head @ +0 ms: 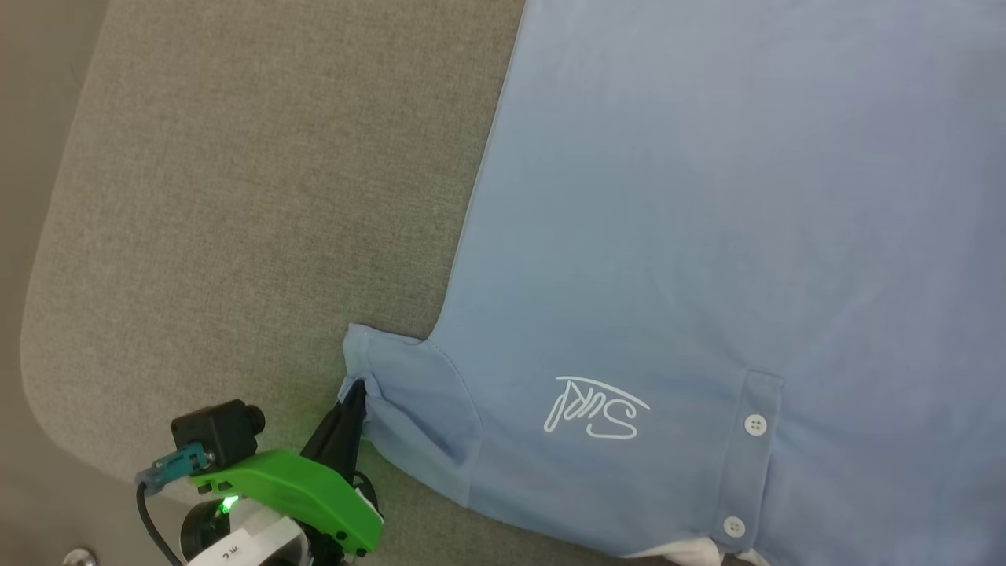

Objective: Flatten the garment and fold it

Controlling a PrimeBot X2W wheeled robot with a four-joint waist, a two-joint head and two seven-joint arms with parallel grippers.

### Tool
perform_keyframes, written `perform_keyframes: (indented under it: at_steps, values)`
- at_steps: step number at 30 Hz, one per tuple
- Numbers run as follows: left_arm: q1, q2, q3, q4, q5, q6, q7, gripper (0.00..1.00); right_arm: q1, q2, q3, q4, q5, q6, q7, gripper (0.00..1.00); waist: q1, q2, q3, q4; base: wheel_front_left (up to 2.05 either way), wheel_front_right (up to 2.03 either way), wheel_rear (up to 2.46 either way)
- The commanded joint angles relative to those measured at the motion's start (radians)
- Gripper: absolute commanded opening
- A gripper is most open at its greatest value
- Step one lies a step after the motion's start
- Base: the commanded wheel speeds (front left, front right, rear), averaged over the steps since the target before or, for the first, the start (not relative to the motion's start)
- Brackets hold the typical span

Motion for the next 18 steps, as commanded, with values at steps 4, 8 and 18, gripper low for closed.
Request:
perform_keyframes:
  at_steps: [4, 8, 18]
  values:
    - [0.024, 0.018, 0.009, 0.060, 0.013, 0.032, 0.029, 0.00, 0.162, 0.016, -0.040, -0.046, 0.037, -0.002, -0.267, 0.00, -0.0001, -0.0001, -0.109, -0.039, 0.00, 0.00, 0.00]
    - [0.053, 0.042, 0.021, 0.050, 0.015, 0.042, 0.049, 0.00, 0.331, 0.051, -0.110, -0.076, 0.041, -0.002, -0.447, 0.00, -0.0001, -0.0001, -0.200, -0.077, 0.00, 0.00, 0.00]
    - [0.122, 0.092, 0.042, -0.004, 0.013, 0.058, 0.100, 0.00, 0.725, 0.160, -0.262, -0.204, 0.034, -0.002, -0.374, 0.00, -0.0001, -0.0001, -0.354, -0.171, 0.00, 0.00, 0.00]
